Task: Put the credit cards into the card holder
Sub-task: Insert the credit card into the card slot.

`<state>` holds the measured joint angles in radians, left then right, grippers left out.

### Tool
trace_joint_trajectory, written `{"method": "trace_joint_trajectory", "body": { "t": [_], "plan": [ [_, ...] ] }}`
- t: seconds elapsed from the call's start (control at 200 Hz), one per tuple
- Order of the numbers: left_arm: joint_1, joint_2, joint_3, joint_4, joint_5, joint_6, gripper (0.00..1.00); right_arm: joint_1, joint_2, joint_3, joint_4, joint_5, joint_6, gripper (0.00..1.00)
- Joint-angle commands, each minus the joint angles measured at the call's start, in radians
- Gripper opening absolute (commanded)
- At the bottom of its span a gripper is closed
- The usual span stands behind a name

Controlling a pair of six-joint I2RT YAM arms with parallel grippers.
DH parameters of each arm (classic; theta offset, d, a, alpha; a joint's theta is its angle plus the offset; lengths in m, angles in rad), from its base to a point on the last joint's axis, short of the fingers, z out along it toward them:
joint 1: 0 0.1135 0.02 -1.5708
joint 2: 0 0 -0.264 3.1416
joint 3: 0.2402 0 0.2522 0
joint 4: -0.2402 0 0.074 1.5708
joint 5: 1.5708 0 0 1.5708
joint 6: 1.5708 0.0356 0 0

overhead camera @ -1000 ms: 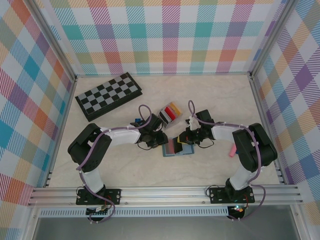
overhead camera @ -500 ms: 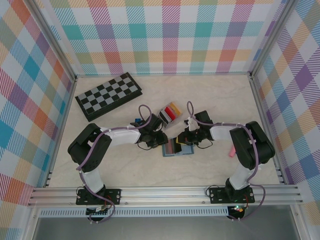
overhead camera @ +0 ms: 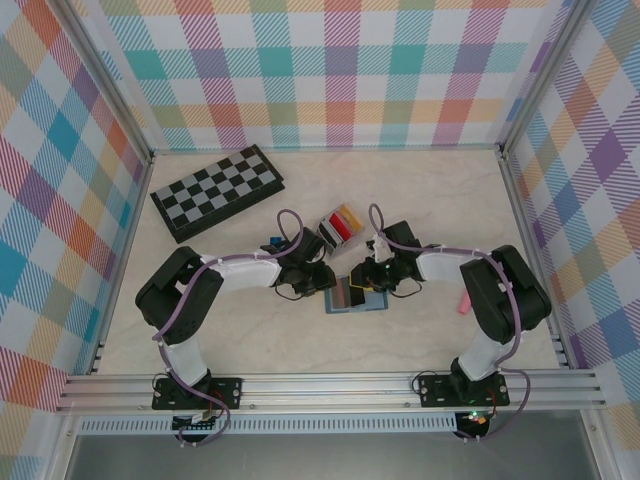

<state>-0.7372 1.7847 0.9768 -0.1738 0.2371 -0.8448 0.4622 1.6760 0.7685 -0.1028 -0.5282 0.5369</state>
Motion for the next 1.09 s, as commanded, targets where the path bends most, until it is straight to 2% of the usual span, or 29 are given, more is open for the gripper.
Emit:
{"method": "trace_joint_trajectory", "body": {
  "t": [0.0, 0.18, 0.35, 0.455, 0.88, 1.09],
  "plan": [
    [-0.005, -0.001, -0.016, -0.004, 0.016, -0.002, 0.31, 0.008, -0.046, 0.027, -0.133, 0.066, -0.051, 0.33],
    [-0.004, 0.002, -0.015, 0.000, 0.018, -0.004, 0.31, 0.007, -0.065, 0.035, -0.182, 0.086, -0.066, 0.32],
    [-0.004, 0.004, -0.013, 0.007, 0.022, -0.003, 0.31, 0.010, -0.042, 0.041, -0.163, 0.055, -0.042, 0.17],
    [-0.004, 0.005, -0.010, 0.008, 0.023, -0.005, 0.31, 0.019, -0.029, 0.038, -0.104, 0.016, 0.001, 0.14],
    [-0.005, -0.004, -0.018, 0.020, 0.025, -0.016, 0.31, 0.082, 0.021, 0.047, 0.017, 0.007, 0.150, 0.15],
    [-0.004, -0.016, -0.025, 0.019, 0.013, -0.022, 0.32, 0.087, 0.025, 0.055, 0.027, -0.015, 0.161, 0.18]
  ]
}}
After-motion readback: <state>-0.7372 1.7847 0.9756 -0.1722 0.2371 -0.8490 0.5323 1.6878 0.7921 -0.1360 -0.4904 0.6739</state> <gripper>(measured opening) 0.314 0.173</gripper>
